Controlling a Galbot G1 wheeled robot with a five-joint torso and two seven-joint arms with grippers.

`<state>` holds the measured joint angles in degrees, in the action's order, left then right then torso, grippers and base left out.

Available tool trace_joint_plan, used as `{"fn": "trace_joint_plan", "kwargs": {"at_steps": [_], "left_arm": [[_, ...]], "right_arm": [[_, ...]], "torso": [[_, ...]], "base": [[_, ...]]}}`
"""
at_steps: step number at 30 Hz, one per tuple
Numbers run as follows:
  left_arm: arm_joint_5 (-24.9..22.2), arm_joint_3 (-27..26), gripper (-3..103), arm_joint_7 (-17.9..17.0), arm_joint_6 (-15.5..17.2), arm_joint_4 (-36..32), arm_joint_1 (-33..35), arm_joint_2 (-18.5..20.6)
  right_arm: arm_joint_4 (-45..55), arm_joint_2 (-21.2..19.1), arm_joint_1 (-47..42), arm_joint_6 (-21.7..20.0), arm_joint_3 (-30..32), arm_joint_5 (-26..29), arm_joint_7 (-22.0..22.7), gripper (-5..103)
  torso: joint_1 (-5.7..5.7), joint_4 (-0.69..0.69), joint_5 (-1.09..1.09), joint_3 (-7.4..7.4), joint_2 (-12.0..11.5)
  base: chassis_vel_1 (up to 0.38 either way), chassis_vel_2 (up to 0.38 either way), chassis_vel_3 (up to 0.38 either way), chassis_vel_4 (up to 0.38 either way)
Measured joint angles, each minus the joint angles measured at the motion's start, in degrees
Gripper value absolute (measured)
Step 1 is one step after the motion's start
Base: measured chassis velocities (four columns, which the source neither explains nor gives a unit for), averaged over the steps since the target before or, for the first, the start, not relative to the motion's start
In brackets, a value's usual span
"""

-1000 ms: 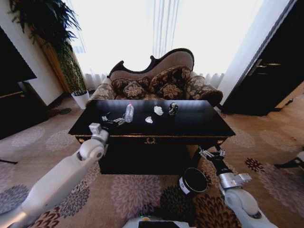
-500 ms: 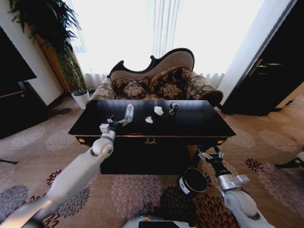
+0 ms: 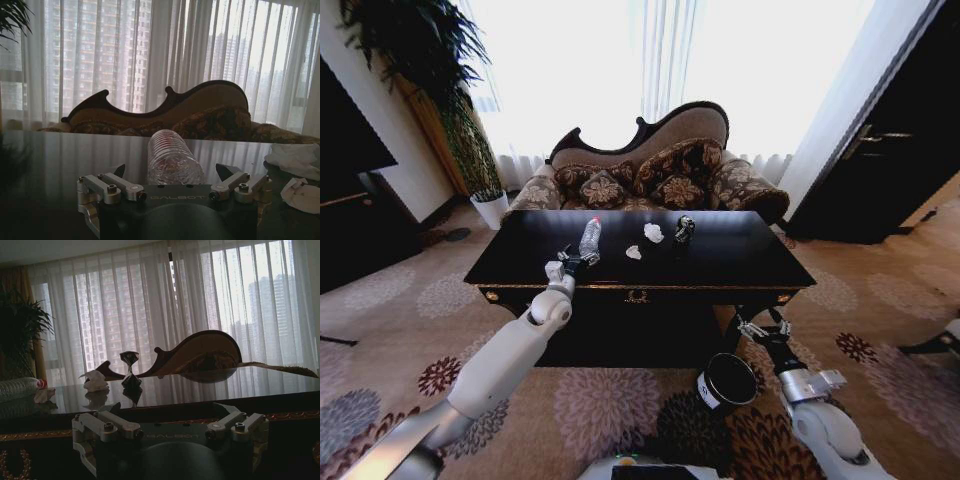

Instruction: Move to the front of the table and place the trash on the table into the trash bin.

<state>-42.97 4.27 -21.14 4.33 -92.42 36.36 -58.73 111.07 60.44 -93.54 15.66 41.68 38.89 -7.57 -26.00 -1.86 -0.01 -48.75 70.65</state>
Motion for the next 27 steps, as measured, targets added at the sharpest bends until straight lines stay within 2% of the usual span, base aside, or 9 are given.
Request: {"fn": "trace_joint_plan", "kwargs": {"at_steps": [8, 13, 16, 18, 21, 23, 27], "left_arm": [[0.5, -0.2, 99, 1.9, -0.9, 3.1, -0.4, -1.0], [1.0, -0.6, 95, 3.3, -1.7, 5.5, -1.0, -1.9], [2.3, -0.6, 81, 4.5, -2.9, 6.0, -1.0, -2.1], [2.6, -0.6, 81, 4.6, -3.1, 6.0, -1.0, -2.1], [3.2, -0.5, 64, 4.8, -3.4, 5.4, -0.4, -2.0], [3.4, -0.5, 64, 4.8, -3.5, 5.2, -0.2, -1.8], [3.5, -0.6, 47, 4.8, -3.6, 4.0, 0.7, -0.9]], "right_arm": [[0.8, -0.7, 0.3, -0.4, 0.0, 0.8, 0.0, 100], [1.6, -0.6, -0.1, -0.5, -0.3, 1.0, 0.0, 100], [1.8, -0.7, -0.2, -0.6, -0.2, 1.1, 0.2, 100], [1.8, -0.6, -0.3, -0.6, -0.2, 1.1, 0.3, 100], [1.9, 0.2, -0.4, -0.7, -0.7, 0.9, 0.4, 100], [2.0, 0.6, -0.4, -0.7, -1.0, 0.7, 0.4, 100], [2.3, 0.9, -0.2, -0.9, -1.3, 0.4, 0.4, 100]], "torso": [[0.00, 0.00, 0.00, 0.00, 0.0], [0.00, 0.00, -0.01, 0.00, 0.0], [0.00, 0.00, 0.00, 0.00, 0.0], [0.00, 0.00, -0.01, 0.00, 0.0], [0.00, 0.00, -0.01, 0.00, 0.0], [0.00, 0.00, 0.00, 0.00, 0.0], [0.00, 0.00, -0.01, 0.01, 0.0]], "base": [[0.000, 0.000, 0.000, 0.000], [0.000, 0.000, 0.000, 0.000], [0.000, 0.000, 0.000, 0.000], [0.000, 0.000, 0.000, 0.000], [0.000, 0.000, 0.000, 0.000], [0.000, 0.000, 0.000, 0.000], [0.000, 0.000, 0.000, 0.000]]}}
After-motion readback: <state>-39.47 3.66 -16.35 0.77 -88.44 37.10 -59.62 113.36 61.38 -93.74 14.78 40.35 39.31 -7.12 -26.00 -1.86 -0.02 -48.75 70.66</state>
